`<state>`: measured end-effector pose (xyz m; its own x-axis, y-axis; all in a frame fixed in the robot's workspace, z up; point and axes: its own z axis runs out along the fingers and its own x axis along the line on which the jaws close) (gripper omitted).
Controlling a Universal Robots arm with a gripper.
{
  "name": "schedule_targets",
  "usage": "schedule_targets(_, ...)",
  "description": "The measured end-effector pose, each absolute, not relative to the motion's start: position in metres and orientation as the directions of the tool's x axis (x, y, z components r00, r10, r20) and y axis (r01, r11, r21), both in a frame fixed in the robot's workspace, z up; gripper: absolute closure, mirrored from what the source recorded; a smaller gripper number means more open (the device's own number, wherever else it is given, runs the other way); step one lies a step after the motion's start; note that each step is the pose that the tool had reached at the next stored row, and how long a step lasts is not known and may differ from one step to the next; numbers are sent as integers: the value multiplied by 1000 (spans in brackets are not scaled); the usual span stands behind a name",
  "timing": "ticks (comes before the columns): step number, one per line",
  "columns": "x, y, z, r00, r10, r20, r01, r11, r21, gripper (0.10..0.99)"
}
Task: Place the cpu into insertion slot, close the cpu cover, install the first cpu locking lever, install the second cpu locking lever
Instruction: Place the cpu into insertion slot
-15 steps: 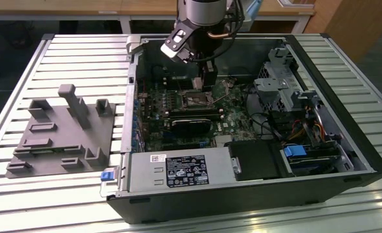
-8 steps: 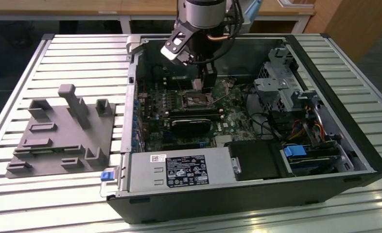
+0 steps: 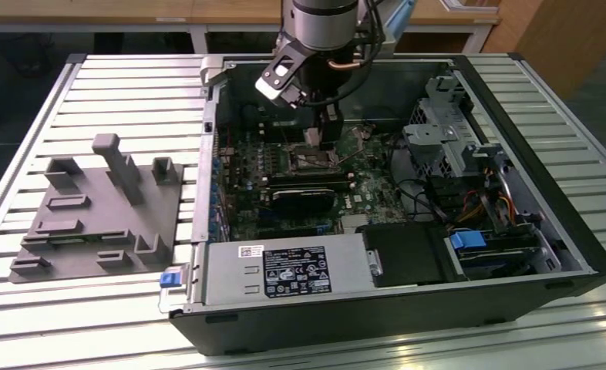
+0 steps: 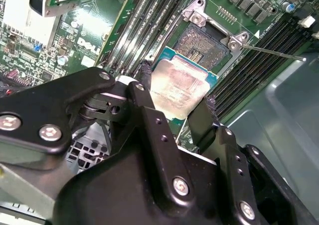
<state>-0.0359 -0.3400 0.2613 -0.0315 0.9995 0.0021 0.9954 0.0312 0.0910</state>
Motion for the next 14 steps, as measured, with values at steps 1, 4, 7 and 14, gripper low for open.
schedule_targets(1,-36,-340,261,-31,1000,2,995,31,91,545)
schedule_targets(4,-36,-340,260,-31,1000,1,995,31,91,545)
schedule_targets(7,-36,-340,259,-31,1000,1,995,31,91,545)
schedule_targets(14,-36,-340,257,-31,1000,0,995,31,91,545)
